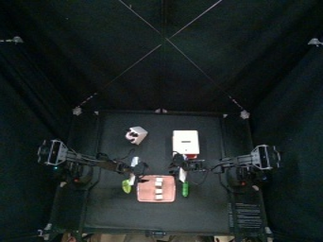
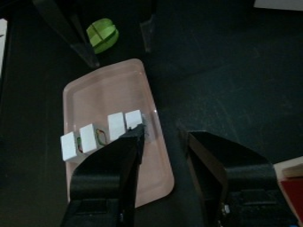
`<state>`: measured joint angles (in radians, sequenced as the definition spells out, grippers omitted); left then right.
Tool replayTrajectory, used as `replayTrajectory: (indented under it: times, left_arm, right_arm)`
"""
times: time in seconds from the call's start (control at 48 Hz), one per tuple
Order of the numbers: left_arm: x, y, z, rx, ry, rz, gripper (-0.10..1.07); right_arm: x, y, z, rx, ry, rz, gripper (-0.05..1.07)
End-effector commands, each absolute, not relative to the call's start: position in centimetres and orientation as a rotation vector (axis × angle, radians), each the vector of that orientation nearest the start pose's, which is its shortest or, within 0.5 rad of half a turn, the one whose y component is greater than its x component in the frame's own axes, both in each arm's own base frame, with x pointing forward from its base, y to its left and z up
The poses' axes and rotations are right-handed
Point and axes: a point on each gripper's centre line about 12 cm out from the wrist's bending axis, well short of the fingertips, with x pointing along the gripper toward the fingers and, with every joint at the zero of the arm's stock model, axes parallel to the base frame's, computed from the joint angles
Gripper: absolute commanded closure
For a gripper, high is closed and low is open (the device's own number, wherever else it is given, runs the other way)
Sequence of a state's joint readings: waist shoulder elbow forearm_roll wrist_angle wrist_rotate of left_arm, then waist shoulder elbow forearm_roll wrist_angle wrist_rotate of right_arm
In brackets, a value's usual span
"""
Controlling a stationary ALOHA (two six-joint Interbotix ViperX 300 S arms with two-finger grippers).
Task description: Grab white sushi piece from plate
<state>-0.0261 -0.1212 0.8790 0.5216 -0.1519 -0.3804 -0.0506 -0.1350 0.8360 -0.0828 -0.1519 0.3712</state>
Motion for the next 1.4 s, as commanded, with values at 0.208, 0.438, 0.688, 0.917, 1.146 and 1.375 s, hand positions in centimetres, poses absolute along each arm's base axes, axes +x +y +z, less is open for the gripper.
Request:
replayTrajectory:
  times: [0.208, 0.438, 0.688, 0.917, 1.146, 1.375]
  left_arm:
    - [37.9, -1.5, 16.0, -0.009, 0.602, -0.075, 0.01]
    - [39.2, -1.6, 14.4, -0.056, 0.662, -0.041, 0.01]
    - [39.5, -1.4, 13.4, -0.045, 0.723, -0.024, 0.01]
    - [39.4, -2.2, 13.5, -0.028, 0.724, -0.045, 0.01]
    - [39.4, -2.4, 13.3, -0.008, 0.734, -0.056, 0.01]
    - [39.7, -2.4, 13.0, -0.009, 0.740, -0.053, 0.01]
  right_arm:
    - [33.5, -2.7, 21.2, 0.407, 0.418, -0.169, 0.28]
    - [30.9, -3.1, 21.4, 0.459, 0.350, -0.193, 0.28]
    - [29.4, -2.8, 21.8, 0.473, 0.311, -0.188, 0.28]
    - [29.4, -2.8, 21.6, 0.477, 0.317, -0.192, 0.28]
    - [29.5, -2.9, 21.5, 0.477, 0.320, -0.192, 0.28]
    - [29.5, -2.9, 21.4, 0.478, 0.321, -0.196, 0.28]
